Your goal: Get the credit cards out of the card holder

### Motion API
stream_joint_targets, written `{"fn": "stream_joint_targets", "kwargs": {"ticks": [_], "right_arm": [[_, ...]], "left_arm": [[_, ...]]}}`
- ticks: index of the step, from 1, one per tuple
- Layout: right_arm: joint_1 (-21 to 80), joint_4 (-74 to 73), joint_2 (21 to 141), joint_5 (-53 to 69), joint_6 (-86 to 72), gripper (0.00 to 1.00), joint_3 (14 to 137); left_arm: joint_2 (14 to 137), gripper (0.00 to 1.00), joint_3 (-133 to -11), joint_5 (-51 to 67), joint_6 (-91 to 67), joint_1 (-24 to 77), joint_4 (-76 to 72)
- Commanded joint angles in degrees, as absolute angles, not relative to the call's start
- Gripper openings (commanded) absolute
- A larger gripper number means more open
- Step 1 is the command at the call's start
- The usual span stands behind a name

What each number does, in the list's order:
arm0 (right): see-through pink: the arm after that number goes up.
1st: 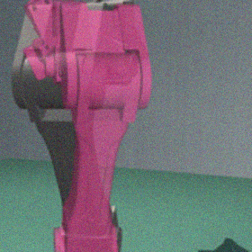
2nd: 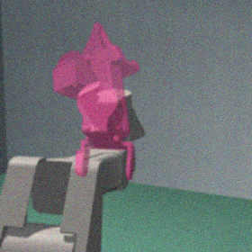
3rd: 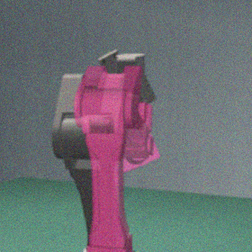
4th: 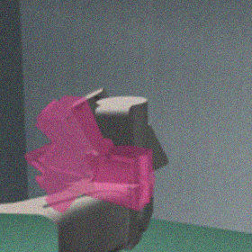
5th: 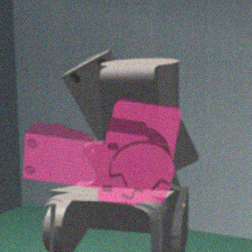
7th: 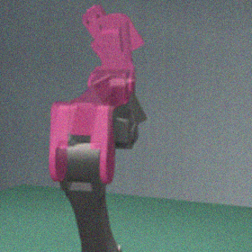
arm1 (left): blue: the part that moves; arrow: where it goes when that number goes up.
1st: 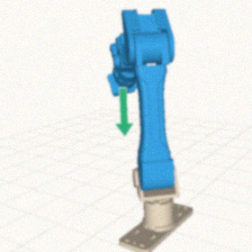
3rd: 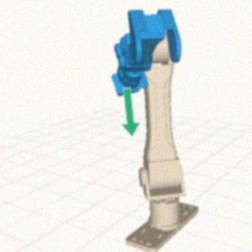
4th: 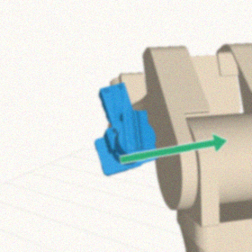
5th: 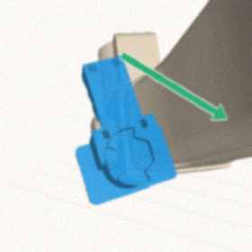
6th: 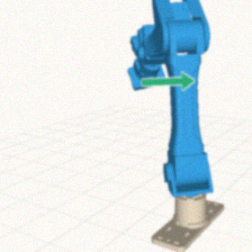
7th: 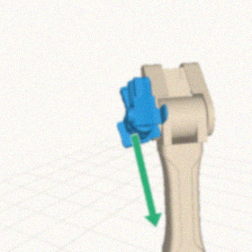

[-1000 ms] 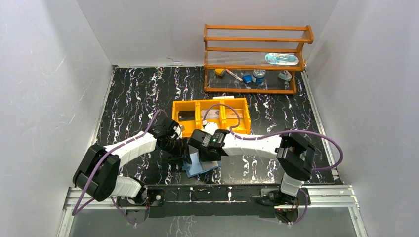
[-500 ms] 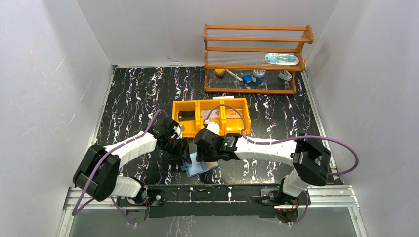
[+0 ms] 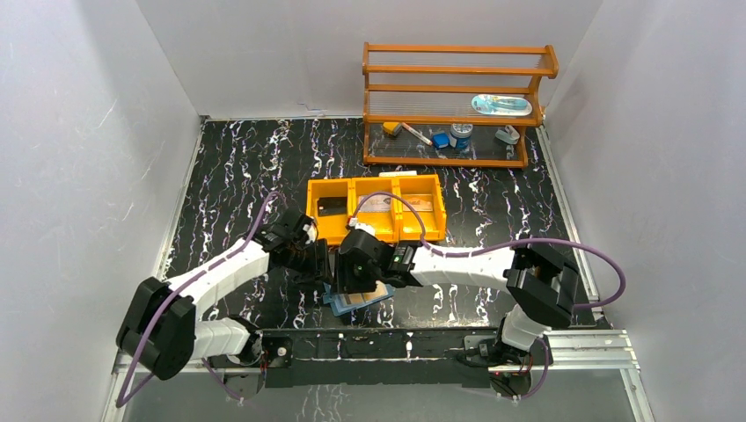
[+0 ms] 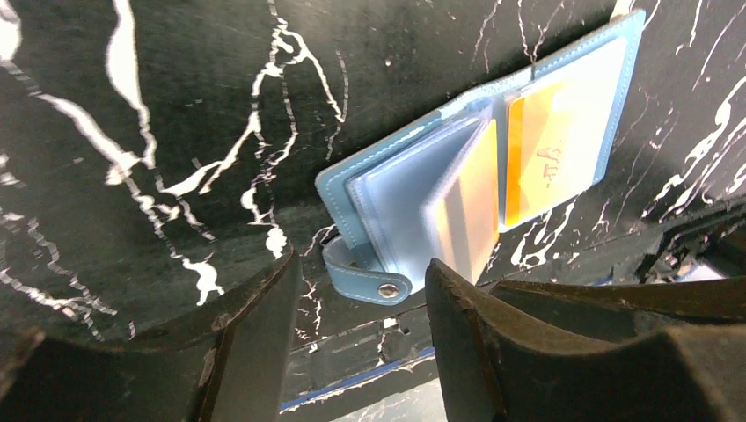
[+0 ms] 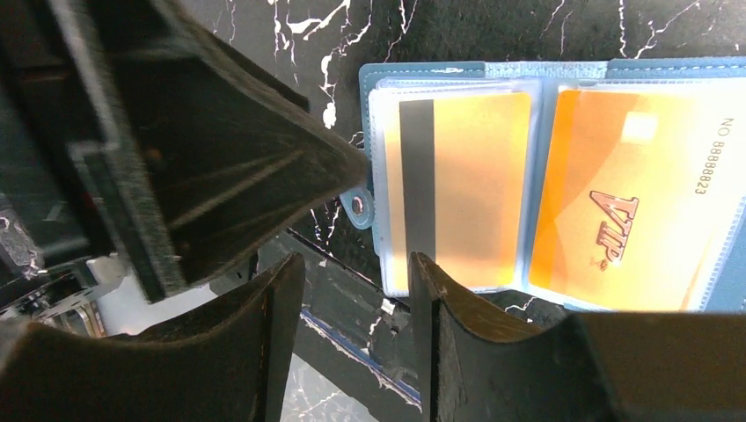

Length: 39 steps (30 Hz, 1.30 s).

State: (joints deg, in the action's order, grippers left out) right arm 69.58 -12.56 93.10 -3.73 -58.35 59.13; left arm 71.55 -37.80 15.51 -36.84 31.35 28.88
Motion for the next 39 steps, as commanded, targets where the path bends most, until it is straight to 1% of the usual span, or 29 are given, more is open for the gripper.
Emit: {"fn": "stream_joint_targets", "kwargs": {"ticks": [1,5,8,12,15,19,23,32,34,39], "right_arm": [[68.7,-8.8,91.3,-2.8,-59.1,0.56,57.5],[67.4,-7.4,88.1,-3.9,-61.0,0.57,54.5],[66.1,-6.1,85.8,-4.2,-62.8,0.57,51.5],[64.0,-4.1,82.7,-4.5,-65.3,0.58,46.8],[61.8,-0.3,81.2,-1.0,-66.2,0.57,43.3],[59.7,3.9,81.2,2.7,-66.6,0.54,41.0],[58.9,4.9,83.4,5.6,-65.3,0.53,41.7],[58.3,5.3,88.3,8.5,-63.3,0.5,43.4],[58.0,5.3,88.9,9.1,-63.0,0.49,43.5],[57.2,5.8,90.1,10.2,-62.4,0.47,43.3]], "left_arm": [[67.2,0.54,-40.2,7.7,-40.2,31.5,34.7],[65.3,0.59,-40.9,4.9,-41.6,31.4,36.5],[64.6,0.61,-42.1,5.2,-41.3,31.5,36.7],[65.0,0.62,-43.3,10.9,-38.0,31.4,34.2],[67.6,0.62,-43.9,17.2,-36.2,31.4,32.0],[71.6,0.58,-43.7,22.5,-35.5,31.4,30.6],[74.3,0.54,-43.5,24.4,-34.6,31.5,30.6],[76.3,0.47,-42.6,25.1,-33.4,31.5,30.6],[76.6,0.44,-42.7,25.6,-33.1,31.5,30.7],[76.6,0.42,-43.8,26.9,-31.8,31.5,30.5]]}}
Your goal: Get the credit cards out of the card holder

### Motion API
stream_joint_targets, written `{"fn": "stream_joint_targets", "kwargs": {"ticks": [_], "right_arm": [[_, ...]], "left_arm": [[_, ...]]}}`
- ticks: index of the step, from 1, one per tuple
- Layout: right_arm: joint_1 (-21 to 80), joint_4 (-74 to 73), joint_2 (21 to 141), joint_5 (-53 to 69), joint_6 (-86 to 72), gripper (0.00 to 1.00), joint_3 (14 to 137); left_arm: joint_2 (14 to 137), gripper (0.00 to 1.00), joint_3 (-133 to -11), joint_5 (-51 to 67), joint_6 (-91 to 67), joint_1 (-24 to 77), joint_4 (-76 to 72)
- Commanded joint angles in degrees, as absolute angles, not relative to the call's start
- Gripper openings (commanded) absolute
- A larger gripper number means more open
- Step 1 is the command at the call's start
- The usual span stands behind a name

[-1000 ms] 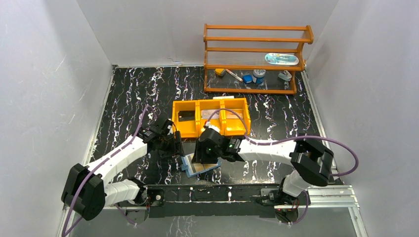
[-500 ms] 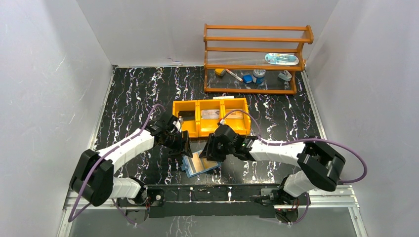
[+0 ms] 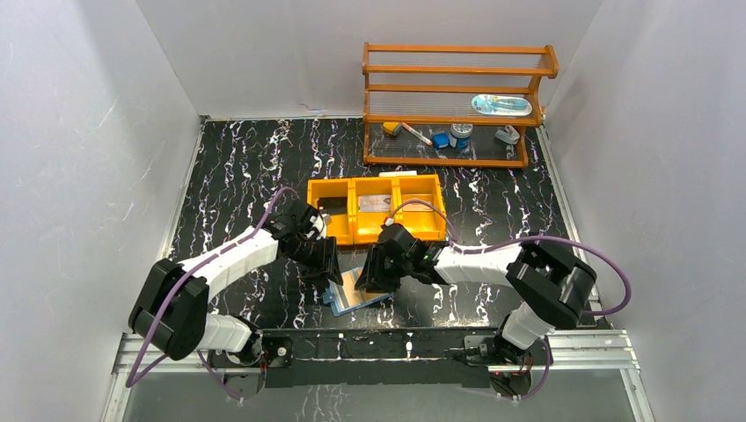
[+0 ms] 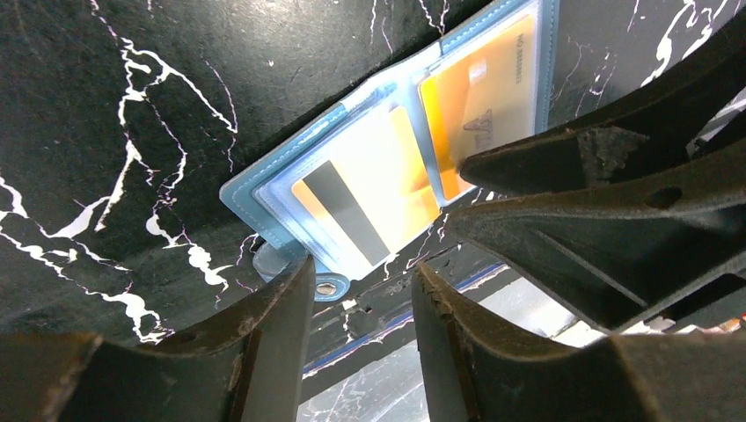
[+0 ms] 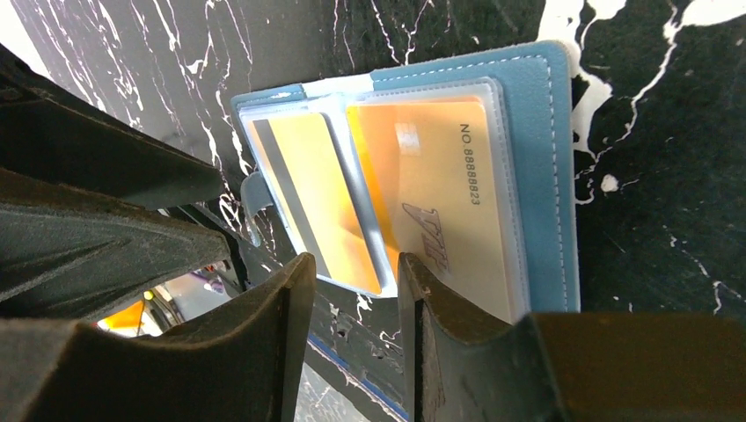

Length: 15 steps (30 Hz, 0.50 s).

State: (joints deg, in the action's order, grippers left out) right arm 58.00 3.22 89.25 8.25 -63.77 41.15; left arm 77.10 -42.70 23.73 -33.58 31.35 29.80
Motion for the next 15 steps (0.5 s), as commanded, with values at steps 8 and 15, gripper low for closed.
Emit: {"fn": "stream_joint_targets", "kwargs": {"ticks": [8,15], "right_arm": [[56.9,9.8,93.0,12.5,-63.3,0.42,42.4],[56.9,13.8,93.6,13.1,-66.2,0.37,39.2]], "left_arm": [[80.1,0.35,-42.5,29.2,-30.7,31.5,29.1],[81.4,0.34,-39.6,27.9,-31.1,31.5,27.7]]}}
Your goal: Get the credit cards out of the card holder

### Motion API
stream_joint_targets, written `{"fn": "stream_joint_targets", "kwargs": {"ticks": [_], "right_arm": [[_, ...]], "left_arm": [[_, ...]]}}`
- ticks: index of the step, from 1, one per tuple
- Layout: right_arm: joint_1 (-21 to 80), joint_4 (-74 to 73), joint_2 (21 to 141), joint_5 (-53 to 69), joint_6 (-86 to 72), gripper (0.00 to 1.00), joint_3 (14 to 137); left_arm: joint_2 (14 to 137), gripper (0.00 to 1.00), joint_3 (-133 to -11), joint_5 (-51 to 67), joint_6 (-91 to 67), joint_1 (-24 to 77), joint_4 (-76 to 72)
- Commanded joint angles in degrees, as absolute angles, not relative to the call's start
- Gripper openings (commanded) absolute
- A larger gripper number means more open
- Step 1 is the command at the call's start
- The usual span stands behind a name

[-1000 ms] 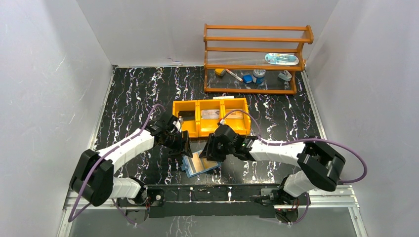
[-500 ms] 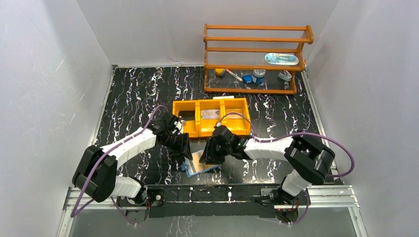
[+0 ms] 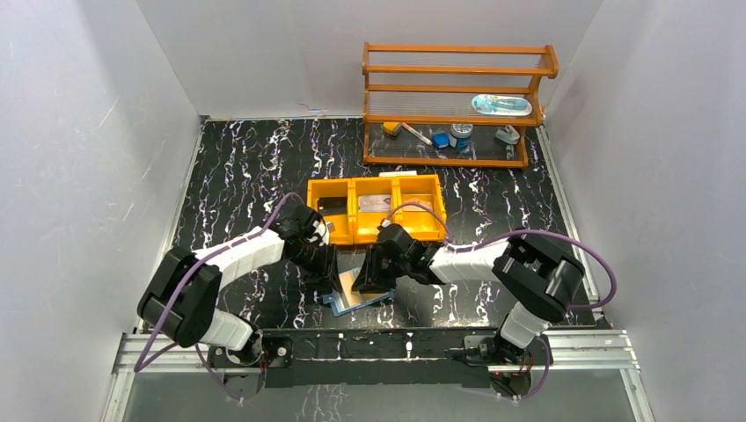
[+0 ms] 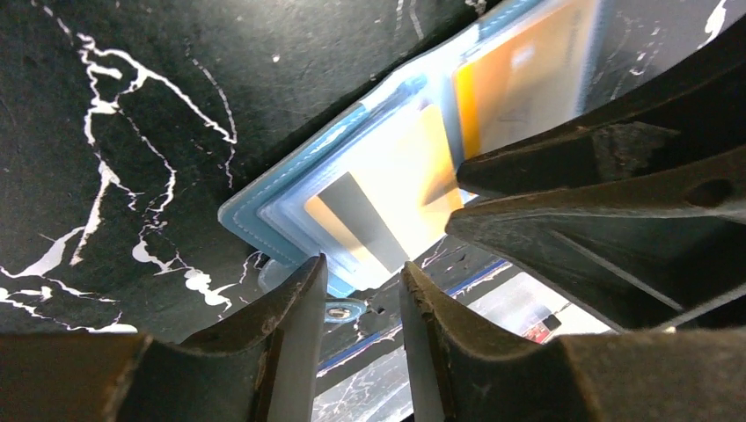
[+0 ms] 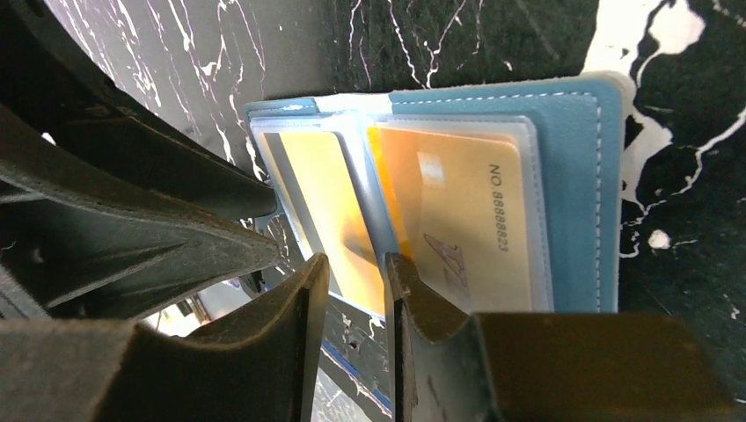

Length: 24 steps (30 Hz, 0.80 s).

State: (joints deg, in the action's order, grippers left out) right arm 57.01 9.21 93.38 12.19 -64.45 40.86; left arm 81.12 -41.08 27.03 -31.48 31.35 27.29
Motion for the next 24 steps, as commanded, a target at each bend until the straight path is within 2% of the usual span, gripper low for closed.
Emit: {"fn": "stream_joint_targets", "kwargs": {"ticks": [1,9,12,16,18,24], "right_arm": [[56.9,14.4,93.6,13.4,-66.5,0.37,38.9],[56.9,19.8,94.5,14.8,-69.5,0.29,36.6],[56.7,22.4,94.6,15.3,-70.7,0.21,35.3],[56.7,24.3,94.8,15.8,-71.7,0.2,34.6],[56.7,25.3,94.5,15.8,-72.0,0.14,33.9],[56.3,24.9,92.5,14.2,-71.9,0.07,32.7]], "left_arm": [[81.6,0.34,-39.2,27.8,-31.1,31.5,27.3],[83.0,0.3,-38.1,25.2,-31.3,31.5,27.0],[83.0,0.28,-38.0,25.0,-31.4,31.5,27.0],[83.1,0.28,-37.9,24.6,-31.4,31.5,27.0],[83.1,0.27,-37.9,24.6,-31.4,31.6,27.0],[83.1,0.26,-37.9,23.9,-31.4,31.6,27.0]]}}
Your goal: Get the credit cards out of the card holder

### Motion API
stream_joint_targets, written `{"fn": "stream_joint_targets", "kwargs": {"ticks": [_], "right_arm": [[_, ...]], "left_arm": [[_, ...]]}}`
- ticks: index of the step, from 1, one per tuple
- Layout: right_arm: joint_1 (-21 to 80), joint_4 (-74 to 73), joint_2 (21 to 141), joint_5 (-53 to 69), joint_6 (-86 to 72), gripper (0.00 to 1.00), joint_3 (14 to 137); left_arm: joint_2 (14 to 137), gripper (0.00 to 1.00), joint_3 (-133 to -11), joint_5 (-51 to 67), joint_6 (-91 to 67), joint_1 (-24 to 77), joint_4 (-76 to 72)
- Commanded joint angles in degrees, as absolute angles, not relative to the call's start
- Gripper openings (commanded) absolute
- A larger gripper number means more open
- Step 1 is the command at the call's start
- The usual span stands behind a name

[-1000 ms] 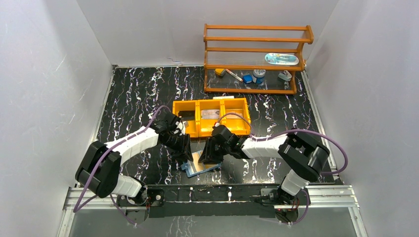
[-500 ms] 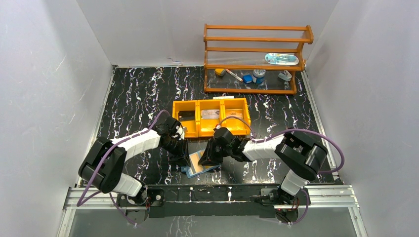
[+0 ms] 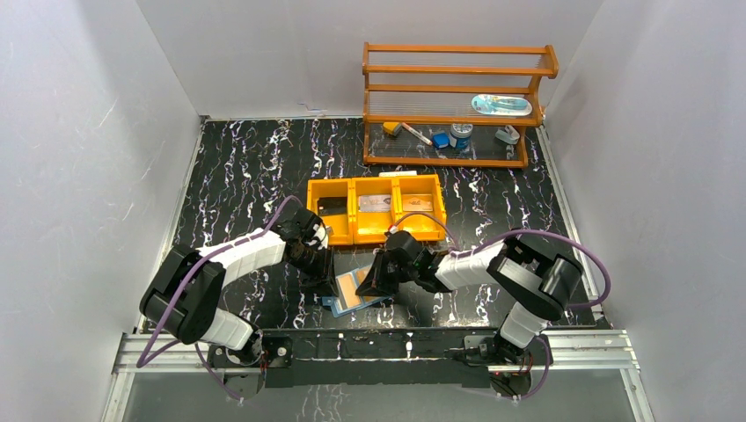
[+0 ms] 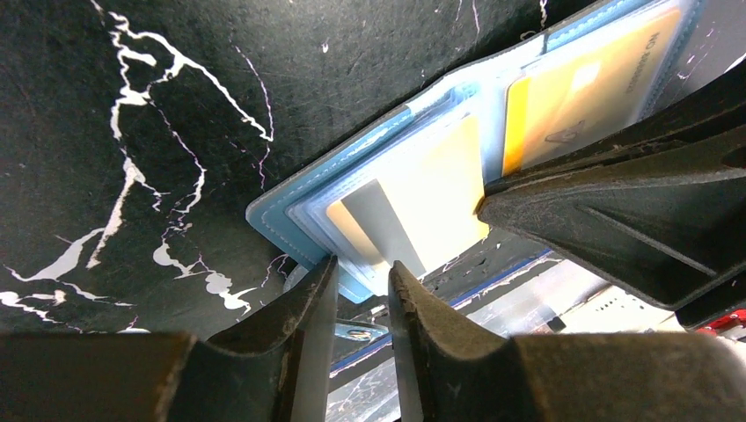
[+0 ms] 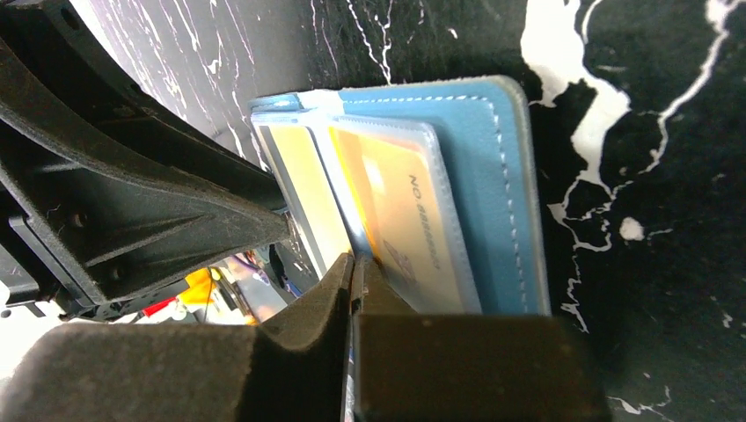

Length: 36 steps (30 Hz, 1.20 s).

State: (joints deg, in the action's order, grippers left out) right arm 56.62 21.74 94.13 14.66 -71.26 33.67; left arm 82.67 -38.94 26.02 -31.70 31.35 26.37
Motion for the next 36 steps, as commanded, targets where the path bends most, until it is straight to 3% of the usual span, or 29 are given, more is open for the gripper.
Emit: {"fn": "stream_joint_targets", "kwargs": {"ticks": [1,23,36], "right_arm": [[56.2,24.7,92.0,13.9,-72.0,0.05,32.4],[54.9,16.2,87.2,9.1,-70.8,0.04,30.8],[54.9,18.8,88.3,10.1,-72.1,0.05,29.9]], "left_arm": [[82.8,0.26,-37.9,23.7,-31.5,31.6,27.1],[80.0,0.27,-38.9,22.6,-31.6,31.6,27.0],[75.1,0.45,-47.4,25.5,-32.9,31.6,29.3]]}}
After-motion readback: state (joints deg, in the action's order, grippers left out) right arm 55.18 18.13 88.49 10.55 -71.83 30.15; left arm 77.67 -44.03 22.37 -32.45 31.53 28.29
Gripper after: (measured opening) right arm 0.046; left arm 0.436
